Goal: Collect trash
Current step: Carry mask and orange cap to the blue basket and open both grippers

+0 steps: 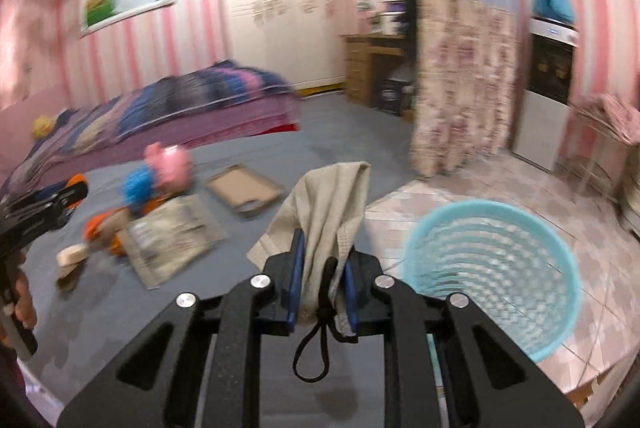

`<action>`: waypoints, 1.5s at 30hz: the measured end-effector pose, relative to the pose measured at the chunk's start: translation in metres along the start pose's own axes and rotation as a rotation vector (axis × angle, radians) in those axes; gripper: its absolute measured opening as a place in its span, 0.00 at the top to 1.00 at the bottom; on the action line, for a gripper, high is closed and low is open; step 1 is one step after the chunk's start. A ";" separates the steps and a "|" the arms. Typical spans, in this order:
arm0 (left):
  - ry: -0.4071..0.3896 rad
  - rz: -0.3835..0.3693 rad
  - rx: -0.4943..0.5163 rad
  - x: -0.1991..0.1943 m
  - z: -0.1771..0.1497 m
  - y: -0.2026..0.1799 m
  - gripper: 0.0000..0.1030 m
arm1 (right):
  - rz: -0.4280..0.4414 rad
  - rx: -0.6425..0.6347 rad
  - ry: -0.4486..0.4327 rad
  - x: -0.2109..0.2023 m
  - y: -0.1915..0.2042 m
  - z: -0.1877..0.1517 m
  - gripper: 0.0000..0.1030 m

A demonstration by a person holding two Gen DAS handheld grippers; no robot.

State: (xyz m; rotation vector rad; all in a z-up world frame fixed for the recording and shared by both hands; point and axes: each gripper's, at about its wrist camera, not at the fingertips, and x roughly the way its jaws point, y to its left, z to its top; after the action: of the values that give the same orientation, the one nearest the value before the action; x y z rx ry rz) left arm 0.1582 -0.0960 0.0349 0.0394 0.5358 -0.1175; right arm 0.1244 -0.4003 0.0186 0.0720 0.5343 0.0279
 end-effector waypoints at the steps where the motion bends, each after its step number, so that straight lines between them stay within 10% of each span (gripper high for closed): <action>1: -0.001 -0.015 0.002 0.003 0.001 -0.009 0.62 | -0.029 0.015 -0.001 0.002 -0.016 0.000 0.82; 12: 0.010 -0.221 0.078 0.055 0.012 -0.146 0.62 | -0.248 0.083 0.041 0.026 -0.114 -0.016 0.82; 27: 0.135 -0.461 0.200 0.122 -0.005 -0.310 0.62 | -0.317 0.207 0.059 0.027 -0.189 -0.031 0.82; 32: 0.157 -0.464 0.228 0.142 -0.002 -0.336 0.61 | -0.318 0.241 0.048 0.027 -0.197 -0.032 0.82; 36: 0.144 -0.423 0.235 0.151 0.006 -0.337 0.26 | -0.318 0.224 0.054 0.029 -0.195 -0.034 0.82; 45: 0.078 -0.332 0.161 0.144 0.023 -0.286 0.10 | -0.318 0.204 0.064 0.040 -0.181 -0.034 0.82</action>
State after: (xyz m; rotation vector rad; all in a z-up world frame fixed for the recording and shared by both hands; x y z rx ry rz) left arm 0.2573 -0.3963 -0.0211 0.1120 0.6072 -0.4852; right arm 0.1431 -0.5768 -0.0444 0.1847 0.6069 -0.3364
